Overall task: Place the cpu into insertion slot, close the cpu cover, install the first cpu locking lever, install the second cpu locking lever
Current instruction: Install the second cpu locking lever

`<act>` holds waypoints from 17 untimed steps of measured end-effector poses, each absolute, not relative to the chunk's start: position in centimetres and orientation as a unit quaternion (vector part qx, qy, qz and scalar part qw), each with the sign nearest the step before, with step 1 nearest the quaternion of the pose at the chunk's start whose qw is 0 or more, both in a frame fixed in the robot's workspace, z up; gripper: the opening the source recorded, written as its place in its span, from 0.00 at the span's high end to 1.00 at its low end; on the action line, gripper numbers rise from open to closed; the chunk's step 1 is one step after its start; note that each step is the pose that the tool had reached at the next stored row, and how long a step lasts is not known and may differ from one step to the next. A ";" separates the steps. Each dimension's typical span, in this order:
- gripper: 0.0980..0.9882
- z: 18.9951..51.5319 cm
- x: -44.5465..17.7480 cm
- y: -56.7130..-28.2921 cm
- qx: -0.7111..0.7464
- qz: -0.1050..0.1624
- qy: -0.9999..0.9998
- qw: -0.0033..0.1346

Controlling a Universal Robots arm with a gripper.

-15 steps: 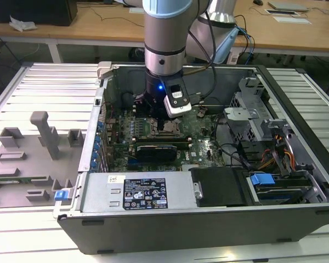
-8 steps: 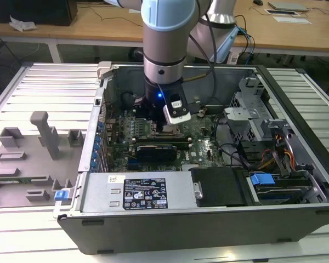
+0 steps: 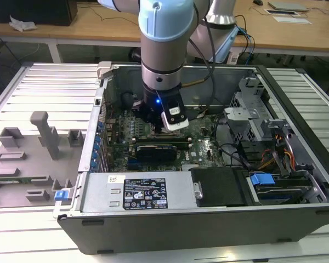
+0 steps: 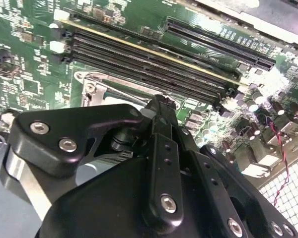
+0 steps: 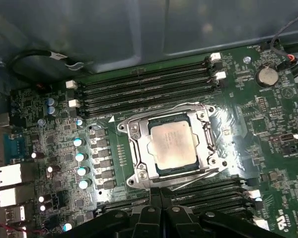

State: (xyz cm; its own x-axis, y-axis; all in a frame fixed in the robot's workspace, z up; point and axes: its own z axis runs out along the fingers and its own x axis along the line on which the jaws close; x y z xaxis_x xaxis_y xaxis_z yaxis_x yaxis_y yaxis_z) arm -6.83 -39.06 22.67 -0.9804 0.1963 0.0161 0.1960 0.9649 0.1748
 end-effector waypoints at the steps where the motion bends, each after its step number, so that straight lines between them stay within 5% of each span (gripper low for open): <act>1: 0.99 22.4 -7.0 -39.1 0.099 0.089 0.991 0.001; 17: 0.99 20.3 -8.5 -39.2 0.099 0.112 0.989 -0.002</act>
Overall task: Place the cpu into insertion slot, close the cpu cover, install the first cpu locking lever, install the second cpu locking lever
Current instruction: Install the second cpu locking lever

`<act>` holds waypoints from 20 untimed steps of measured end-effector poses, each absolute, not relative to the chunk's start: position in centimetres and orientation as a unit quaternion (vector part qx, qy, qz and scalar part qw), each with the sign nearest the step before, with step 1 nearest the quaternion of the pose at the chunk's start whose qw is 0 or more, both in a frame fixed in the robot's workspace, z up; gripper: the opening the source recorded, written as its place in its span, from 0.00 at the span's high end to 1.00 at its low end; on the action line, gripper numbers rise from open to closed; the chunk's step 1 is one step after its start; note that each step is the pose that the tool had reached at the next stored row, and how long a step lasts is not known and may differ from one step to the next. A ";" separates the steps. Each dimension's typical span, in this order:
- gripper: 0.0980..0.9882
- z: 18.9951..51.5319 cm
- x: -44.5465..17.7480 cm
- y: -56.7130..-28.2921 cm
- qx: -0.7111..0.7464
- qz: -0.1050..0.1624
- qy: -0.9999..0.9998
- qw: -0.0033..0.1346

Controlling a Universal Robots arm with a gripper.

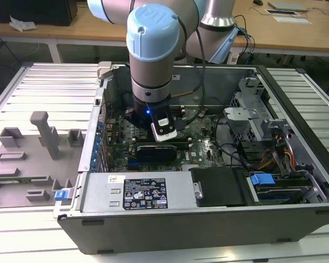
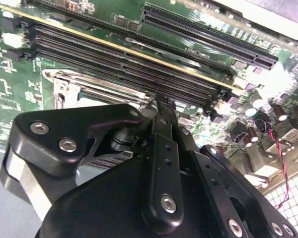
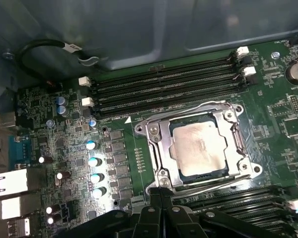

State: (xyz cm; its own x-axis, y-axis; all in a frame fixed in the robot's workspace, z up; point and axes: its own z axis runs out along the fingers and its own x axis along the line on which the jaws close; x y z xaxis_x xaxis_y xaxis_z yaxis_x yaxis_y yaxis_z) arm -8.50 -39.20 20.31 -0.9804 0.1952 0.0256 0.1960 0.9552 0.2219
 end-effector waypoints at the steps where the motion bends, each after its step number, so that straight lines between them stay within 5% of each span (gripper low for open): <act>1: 0.99 20.2 -8.6 -39.2 -0.099 -0.113 -0.989 0.002; 13: 0.99 19.6 -9.1 -39.2 -0.099 -0.116 -0.988 0.002; 20: 0.99 22.1 -9.0 -39.2 -0.099 -0.116 -0.988 0.002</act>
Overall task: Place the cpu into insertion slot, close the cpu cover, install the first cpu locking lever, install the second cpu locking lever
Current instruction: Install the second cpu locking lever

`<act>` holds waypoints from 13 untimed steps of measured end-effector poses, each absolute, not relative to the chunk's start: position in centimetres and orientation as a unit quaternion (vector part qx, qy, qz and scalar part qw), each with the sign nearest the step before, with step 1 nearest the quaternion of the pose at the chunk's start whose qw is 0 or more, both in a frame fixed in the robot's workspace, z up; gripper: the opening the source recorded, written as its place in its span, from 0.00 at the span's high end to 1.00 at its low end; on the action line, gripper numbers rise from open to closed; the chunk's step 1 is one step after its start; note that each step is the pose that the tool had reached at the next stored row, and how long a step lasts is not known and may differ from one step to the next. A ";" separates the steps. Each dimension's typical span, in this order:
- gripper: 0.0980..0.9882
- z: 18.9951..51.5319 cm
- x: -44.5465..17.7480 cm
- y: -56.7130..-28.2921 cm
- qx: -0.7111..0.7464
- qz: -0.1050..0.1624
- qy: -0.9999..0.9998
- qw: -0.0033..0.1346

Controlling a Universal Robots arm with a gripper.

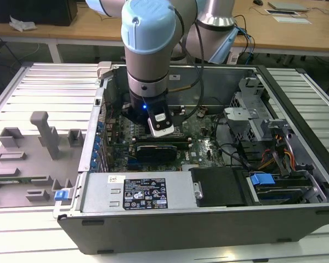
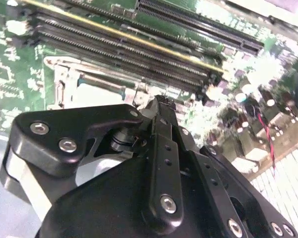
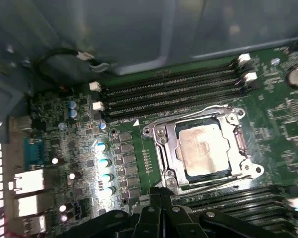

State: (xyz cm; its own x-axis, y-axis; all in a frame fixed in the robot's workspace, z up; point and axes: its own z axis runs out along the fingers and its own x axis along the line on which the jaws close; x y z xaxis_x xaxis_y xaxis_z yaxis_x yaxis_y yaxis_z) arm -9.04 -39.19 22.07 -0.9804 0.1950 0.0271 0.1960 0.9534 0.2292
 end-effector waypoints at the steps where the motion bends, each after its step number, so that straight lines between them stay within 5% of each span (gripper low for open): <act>1: 0.99 22.2 -9.0 -39.2 -0.099 -0.117 -0.988 0.002; 13: 0.99 22.2 -4.5 -38.9 -0.100 -0.115 -0.988 0.004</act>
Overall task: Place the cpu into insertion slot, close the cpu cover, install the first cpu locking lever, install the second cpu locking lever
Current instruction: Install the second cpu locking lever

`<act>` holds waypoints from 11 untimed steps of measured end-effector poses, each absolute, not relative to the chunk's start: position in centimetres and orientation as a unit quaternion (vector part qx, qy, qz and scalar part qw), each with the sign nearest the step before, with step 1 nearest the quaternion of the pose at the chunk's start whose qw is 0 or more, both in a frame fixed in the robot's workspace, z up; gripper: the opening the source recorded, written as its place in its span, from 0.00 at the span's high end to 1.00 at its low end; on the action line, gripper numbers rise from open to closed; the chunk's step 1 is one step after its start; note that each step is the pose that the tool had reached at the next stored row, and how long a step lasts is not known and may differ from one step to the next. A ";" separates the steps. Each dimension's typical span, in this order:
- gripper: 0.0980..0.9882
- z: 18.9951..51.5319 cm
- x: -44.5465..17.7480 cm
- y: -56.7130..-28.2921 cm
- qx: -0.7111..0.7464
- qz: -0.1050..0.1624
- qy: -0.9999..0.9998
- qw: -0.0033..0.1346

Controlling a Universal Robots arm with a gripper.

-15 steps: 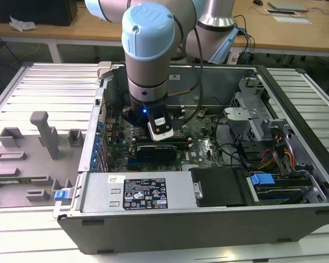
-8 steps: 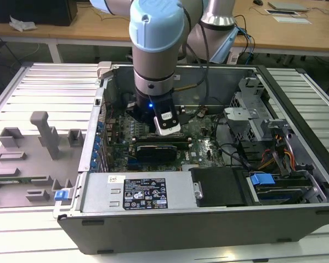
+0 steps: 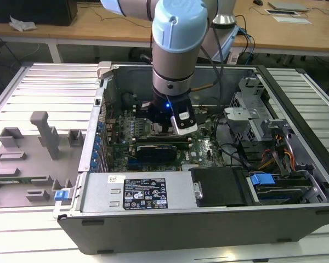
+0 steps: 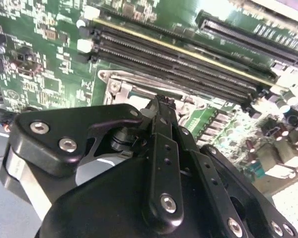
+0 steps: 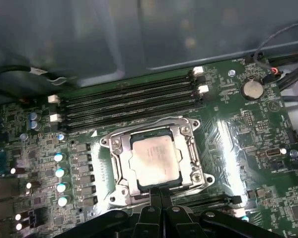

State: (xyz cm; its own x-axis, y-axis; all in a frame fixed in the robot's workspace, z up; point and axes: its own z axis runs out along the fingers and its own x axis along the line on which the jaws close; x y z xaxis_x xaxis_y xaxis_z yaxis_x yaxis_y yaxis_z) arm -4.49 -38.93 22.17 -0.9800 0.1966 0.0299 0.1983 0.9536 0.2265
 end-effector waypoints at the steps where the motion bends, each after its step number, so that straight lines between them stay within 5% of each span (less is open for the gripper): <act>1: 0.99 22.2 -4.5 -38.5 -0.100 -0.111 -0.989 0.003; 11: 0.99 22.4 -4.4 -35.6 -0.100 -0.079 -0.992 0.000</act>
State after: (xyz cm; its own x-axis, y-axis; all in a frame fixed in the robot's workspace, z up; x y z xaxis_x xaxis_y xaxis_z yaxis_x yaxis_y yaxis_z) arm -4.40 -35.62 22.35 -0.9801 0.1980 0.0158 0.1980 0.9675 0.1574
